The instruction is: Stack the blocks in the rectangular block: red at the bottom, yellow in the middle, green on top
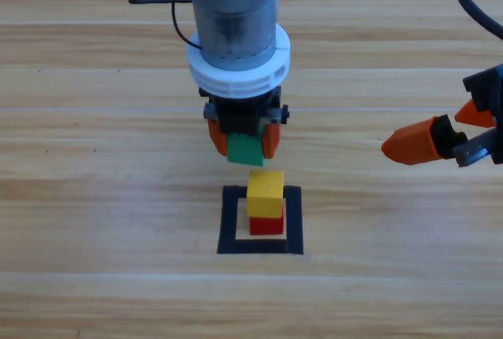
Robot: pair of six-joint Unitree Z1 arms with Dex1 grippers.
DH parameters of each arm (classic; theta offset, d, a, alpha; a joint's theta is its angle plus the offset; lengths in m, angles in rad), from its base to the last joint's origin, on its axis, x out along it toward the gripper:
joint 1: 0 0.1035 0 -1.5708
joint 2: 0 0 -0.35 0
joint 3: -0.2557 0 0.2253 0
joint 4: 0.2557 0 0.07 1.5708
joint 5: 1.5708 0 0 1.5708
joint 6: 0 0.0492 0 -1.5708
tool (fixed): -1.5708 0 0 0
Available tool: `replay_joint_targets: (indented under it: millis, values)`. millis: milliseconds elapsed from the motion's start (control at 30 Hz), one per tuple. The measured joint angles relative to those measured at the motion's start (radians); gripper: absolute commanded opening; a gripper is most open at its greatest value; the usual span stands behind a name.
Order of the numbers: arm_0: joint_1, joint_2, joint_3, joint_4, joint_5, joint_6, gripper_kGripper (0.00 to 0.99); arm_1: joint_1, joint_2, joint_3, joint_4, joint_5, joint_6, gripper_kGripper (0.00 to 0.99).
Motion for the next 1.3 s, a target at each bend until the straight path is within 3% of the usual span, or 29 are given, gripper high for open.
replay_joint_targets:
  millis: [400,1300]
  values:
    - [-0.045,0.001,-0.012,0.003,-0.002,-0.129,0.000,0.000,0.000,0.003,0.000,0.010,-0.007,0.980]
    - [-0.063,0.027,-0.012,0.003,-0.001,-0.130,0.000,0.000,0.007,0.003,0.000,0.011,-0.011,0.980]
